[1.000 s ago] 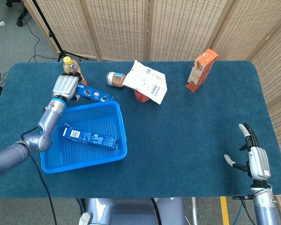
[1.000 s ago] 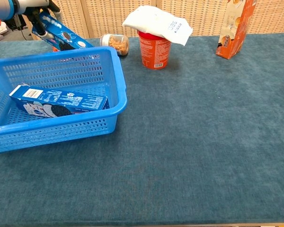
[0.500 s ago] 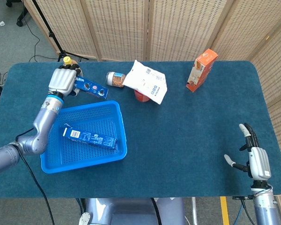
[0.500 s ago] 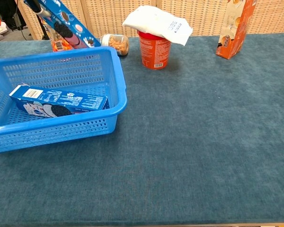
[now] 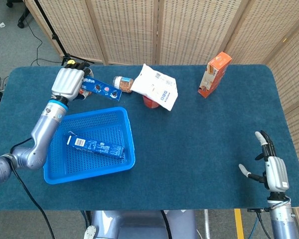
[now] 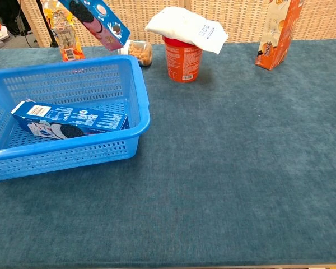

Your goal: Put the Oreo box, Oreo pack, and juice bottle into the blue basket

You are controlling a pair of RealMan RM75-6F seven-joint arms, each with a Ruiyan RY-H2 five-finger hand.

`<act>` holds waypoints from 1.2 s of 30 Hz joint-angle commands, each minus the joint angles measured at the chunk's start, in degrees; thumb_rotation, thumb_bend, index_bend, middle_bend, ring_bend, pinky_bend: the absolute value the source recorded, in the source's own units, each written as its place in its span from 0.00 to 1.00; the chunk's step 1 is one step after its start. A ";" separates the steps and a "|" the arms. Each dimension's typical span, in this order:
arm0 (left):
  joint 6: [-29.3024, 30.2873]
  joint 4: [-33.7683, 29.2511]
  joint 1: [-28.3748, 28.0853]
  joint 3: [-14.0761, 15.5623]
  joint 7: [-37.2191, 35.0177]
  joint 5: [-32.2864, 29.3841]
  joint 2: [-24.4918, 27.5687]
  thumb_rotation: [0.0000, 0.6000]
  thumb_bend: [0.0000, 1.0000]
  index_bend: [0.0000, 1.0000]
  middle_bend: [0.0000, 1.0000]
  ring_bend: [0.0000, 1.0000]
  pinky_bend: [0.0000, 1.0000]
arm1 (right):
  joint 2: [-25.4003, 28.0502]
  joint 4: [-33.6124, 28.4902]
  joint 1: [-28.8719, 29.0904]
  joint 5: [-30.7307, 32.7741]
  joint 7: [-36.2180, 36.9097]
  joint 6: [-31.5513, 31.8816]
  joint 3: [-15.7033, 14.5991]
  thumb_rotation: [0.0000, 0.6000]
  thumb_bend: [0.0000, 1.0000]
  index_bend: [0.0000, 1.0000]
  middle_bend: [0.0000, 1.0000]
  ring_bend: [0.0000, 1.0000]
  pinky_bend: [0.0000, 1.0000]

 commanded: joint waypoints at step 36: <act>5.21 -26.59 9.26 3.06 -7.57 20.24 11.49 1.00 0.34 0.63 0.24 0.20 0.23 | -0.39 0.26 -0.07 0.28 -0.81 0.00 -0.13 1.00 0.23 0.00 0.00 0.00 0.46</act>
